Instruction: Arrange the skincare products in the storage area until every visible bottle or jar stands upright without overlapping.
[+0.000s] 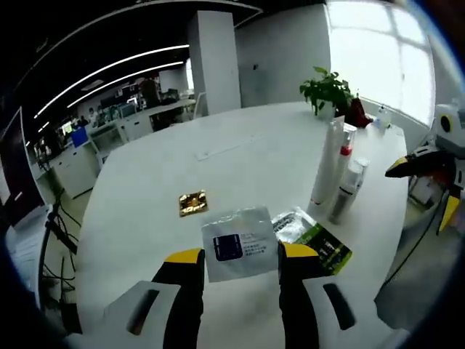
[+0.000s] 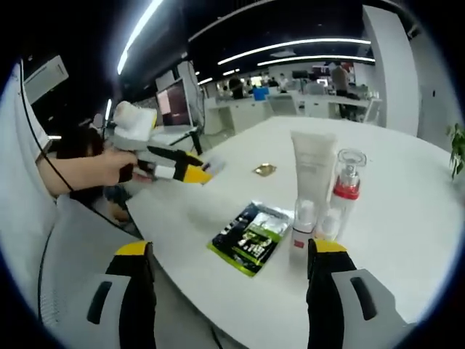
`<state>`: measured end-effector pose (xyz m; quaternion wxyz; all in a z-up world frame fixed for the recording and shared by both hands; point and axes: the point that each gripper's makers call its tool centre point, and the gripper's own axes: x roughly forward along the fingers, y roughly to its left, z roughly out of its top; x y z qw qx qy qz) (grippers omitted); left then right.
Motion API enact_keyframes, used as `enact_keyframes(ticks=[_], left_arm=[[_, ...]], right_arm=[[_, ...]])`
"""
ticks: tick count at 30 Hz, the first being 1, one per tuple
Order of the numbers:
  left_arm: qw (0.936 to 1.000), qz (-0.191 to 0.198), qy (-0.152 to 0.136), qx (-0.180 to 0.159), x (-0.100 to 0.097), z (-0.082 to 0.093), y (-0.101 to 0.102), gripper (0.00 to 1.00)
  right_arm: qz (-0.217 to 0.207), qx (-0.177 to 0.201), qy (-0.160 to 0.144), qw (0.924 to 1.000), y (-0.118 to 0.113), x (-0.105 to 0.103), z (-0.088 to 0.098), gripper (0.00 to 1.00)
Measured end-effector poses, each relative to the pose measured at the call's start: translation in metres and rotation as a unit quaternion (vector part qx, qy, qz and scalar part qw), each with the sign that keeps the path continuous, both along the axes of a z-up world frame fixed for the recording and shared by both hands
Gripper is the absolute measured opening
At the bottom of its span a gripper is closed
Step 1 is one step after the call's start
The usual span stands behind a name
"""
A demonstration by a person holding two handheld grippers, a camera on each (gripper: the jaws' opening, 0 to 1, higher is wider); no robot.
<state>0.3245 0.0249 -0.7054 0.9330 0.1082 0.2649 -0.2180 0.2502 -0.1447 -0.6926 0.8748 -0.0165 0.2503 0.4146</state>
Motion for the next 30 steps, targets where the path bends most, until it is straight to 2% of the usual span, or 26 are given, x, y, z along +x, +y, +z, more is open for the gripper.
enact_keyframes(ticks=[9,15,23,30], left_arm=[[0.9988,-0.038,-0.029,-0.01,-0.024,0.027,-0.031,0.39],[0.9961,-0.072,-0.047,0.018,-0.038,0.032,-0.045,0.39],[0.9931,-0.099,-0.058,0.025,-0.054,0.037,-0.058,0.4],[0.9903,-0.116,-0.072,0.03,-0.06,0.046,-0.066,0.4]], right_arm=[[-0.006,0.063,-0.003,0.998,0.026,0.015,0.024,0.62],[-0.005,0.092,-0.002,0.9958,0.037,0.02,0.035,0.43],[-0.016,0.154,0.044,0.987,0.053,0.026,0.032,0.26],[-0.021,0.177,0.072,0.9813,0.063,0.026,0.028,0.17]])
